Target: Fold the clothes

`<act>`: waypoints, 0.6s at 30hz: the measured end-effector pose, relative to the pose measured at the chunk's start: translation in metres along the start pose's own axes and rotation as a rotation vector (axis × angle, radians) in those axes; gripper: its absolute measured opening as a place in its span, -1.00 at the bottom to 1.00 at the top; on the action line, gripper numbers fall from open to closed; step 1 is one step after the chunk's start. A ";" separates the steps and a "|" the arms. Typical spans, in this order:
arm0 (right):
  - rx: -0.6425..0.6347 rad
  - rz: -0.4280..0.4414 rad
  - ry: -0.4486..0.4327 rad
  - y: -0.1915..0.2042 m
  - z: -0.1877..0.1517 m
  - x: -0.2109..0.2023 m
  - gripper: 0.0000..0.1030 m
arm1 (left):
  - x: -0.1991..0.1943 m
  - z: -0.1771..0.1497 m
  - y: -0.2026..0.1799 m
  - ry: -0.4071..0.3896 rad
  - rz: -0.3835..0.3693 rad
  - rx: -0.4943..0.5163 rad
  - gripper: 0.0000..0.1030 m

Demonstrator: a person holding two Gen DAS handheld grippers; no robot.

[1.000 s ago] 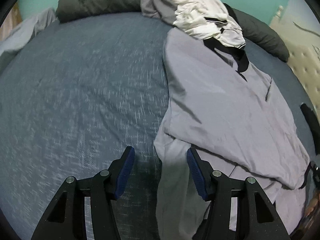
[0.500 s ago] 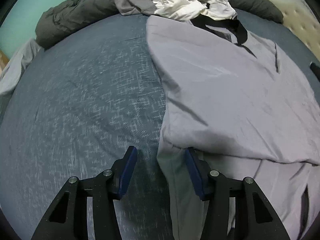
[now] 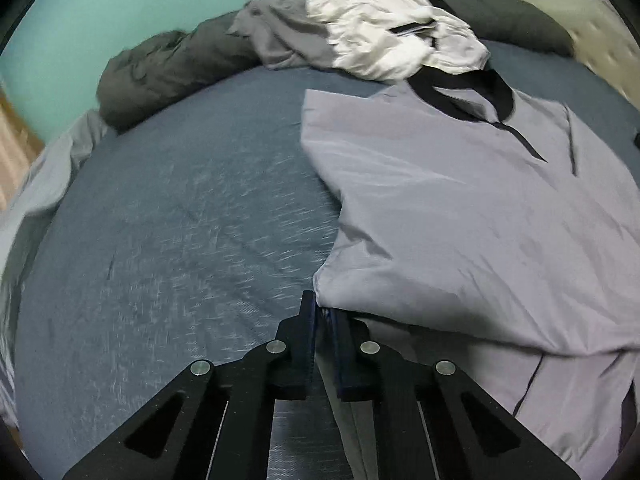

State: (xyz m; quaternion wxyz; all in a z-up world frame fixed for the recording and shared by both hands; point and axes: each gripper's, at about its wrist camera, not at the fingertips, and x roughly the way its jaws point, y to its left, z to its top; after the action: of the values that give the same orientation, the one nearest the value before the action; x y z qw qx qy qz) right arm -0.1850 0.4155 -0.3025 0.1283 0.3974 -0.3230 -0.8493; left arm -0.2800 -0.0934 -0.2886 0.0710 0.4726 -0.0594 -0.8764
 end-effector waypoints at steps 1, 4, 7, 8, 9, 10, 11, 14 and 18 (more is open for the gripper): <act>-0.013 0.000 0.012 0.004 -0.002 0.003 -0.90 | 0.001 0.001 0.003 0.003 -0.010 -0.019 -0.87; -0.061 -0.016 0.040 0.015 -0.008 0.010 -0.90 | 0.007 0.000 0.009 0.031 -0.050 -0.089 -0.87; -0.070 -0.034 0.064 0.017 -0.013 0.017 -0.90 | 0.019 -0.007 0.020 0.072 -0.066 -0.163 -0.87; -0.065 -0.036 0.074 0.014 -0.014 0.019 -0.90 | 0.022 -0.008 0.023 0.083 -0.060 -0.176 -0.88; -0.059 -0.036 0.083 0.012 -0.016 0.021 -0.90 | 0.025 -0.010 0.025 0.094 -0.055 -0.176 -0.88; -0.055 -0.036 0.091 0.010 -0.017 0.023 -0.90 | 0.027 -0.013 0.027 0.107 -0.050 -0.173 -0.88; -0.054 -0.037 0.096 0.010 -0.017 0.024 -0.90 | 0.029 -0.016 0.028 0.111 -0.046 -0.165 -0.88; -0.075 -0.049 0.100 0.013 -0.018 0.025 -0.90 | 0.022 -0.018 0.028 0.106 -0.050 -0.142 -0.89; -0.084 -0.061 0.106 0.014 -0.017 0.025 -0.90 | 0.009 -0.018 0.040 0.107 -0.059 -0.186 -0.89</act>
State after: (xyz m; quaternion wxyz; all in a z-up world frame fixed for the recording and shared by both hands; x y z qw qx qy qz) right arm -0.1883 0.3857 -0.3164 0.1362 0.4458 -0.2675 -0.8433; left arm -0.2672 -0.1349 -0.2984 0.0916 0.5117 0.0401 -0.8533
